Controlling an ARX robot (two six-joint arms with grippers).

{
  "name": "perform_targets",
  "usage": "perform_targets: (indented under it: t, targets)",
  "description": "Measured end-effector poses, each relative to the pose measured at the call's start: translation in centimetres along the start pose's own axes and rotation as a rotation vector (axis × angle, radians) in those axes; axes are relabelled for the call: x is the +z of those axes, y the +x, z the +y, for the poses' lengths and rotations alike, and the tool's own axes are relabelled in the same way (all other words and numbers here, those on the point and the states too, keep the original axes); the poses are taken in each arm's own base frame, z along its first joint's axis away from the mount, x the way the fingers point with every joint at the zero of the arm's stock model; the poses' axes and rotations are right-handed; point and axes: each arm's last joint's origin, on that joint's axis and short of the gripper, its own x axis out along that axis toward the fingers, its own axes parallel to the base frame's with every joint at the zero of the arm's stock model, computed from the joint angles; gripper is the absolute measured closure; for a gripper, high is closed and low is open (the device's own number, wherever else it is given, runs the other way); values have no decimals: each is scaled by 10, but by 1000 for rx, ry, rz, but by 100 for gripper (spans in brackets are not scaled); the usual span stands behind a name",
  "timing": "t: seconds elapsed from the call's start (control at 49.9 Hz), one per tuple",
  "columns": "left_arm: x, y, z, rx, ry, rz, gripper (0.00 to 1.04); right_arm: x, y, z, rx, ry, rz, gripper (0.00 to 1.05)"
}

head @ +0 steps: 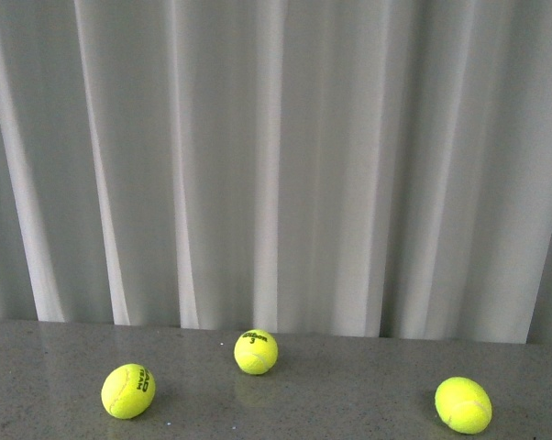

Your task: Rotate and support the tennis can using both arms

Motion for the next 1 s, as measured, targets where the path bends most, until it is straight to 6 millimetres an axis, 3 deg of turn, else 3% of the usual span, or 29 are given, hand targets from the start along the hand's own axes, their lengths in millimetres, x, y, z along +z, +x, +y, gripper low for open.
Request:
perform_targets:
  t: [0.741, 0.861, 1.001]
  targets:
    - [0, 0, 0, 0, 0, 0, 7, -3, -17, 0, 0, -1, 5, 101]
    - [0, 0, 0, 0, 0, 0, 7, -3, -17, 0, 1, -2, 5, 84]
    - [0, 0, 0, 0, 0, 0, 7, -3, -17, 0, 1, -2, 5, 52]
